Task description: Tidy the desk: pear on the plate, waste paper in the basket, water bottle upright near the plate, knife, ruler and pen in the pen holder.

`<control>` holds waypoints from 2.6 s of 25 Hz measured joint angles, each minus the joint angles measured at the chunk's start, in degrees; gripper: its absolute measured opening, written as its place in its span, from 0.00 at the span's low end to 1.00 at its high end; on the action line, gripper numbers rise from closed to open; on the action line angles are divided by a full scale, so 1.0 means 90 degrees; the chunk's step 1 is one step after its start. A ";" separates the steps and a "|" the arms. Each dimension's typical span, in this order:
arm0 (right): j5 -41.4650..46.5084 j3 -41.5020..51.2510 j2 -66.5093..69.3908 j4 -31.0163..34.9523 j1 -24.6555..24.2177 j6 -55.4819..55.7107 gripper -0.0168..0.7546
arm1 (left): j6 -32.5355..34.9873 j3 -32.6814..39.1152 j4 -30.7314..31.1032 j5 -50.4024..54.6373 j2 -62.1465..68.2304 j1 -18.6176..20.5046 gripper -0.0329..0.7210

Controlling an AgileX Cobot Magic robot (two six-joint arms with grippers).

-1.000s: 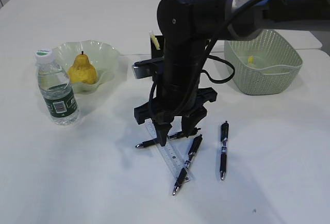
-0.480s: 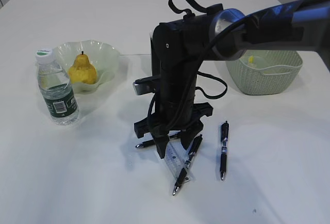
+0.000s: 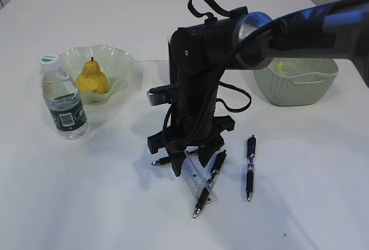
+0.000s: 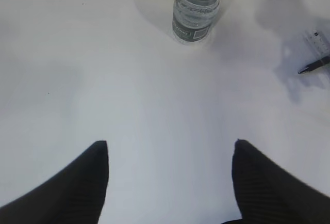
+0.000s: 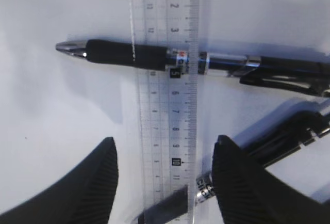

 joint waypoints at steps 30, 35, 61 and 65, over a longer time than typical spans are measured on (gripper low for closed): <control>-0.0120 0.0000 0.0226 0.0036 0.0000 -0.0167 0.62 | 0.0000 0.0000 0.0131 0.0000 0.0000 0.0000 0.74; -0.0120 0.0000 0.0226 0.0036 0.0000 -0.0212 0.62 | 0.0000 0.0000 0.0135 0.0000 0.0000 0.0000 0.74; -0.0132 0.0000 0.0240 -0.0115 0.0000 -0.0258 0.62 | 0.0000 0.0000 0.0146 0.0000 0.0000 0.0000 0.74; -0.0143 0.0000 0.0240 -0.0115 0.0000 -0.0271 0.62 | 0.0000 0.0000 0.0146 0.0000 0.0000 0.0000 0.74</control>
